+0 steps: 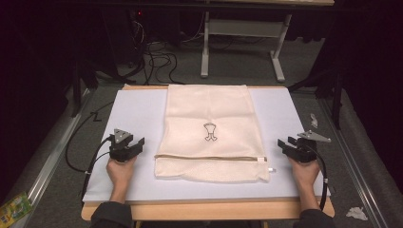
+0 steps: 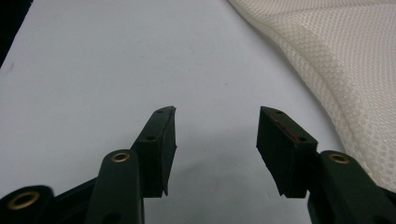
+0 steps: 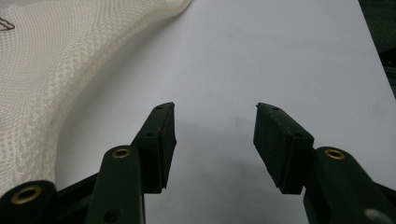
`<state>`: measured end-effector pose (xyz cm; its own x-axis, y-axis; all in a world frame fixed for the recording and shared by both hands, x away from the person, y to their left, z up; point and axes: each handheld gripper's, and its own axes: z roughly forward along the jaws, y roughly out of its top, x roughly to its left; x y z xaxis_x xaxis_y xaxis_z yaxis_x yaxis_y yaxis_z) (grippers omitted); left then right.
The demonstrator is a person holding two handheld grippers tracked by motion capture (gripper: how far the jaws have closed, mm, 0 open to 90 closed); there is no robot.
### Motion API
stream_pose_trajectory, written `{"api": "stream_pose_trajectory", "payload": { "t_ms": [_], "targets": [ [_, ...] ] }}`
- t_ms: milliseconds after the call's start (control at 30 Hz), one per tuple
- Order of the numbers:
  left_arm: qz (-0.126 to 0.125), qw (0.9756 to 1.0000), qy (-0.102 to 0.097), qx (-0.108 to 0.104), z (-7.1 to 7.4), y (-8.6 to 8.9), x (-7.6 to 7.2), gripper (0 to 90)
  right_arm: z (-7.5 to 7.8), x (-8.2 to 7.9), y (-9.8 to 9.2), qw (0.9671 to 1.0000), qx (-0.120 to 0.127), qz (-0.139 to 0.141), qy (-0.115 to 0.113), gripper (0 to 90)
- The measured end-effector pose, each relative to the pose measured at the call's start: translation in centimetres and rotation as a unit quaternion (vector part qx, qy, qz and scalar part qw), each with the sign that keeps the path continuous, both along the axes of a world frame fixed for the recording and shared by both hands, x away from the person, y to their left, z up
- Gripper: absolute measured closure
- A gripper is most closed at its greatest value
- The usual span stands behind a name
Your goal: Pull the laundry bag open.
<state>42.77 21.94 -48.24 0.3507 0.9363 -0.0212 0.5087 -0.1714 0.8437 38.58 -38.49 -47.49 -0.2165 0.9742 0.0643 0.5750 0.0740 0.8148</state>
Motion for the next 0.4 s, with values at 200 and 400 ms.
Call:
{"api": "stream_pose_trajectory", "payload": {
  "t_ms": [200, 400],
  "targets": [
    [-0.002, 0.9999, -0.012, 0.002, -0.07, -0.07, -0.27, 45.8, -0.06, -0.11, 0.42, 0.9998, -0.020, 0.001, -0.003, 47.4],
    [-0.006, 0.9999, -0.008, 0.003, -0.09, -0.09, -0.27, 44.2, -0.11, -0.07, 0.43, 0.9998, -0.019, 0.002, 0.000, 43.8]
  ]
}}
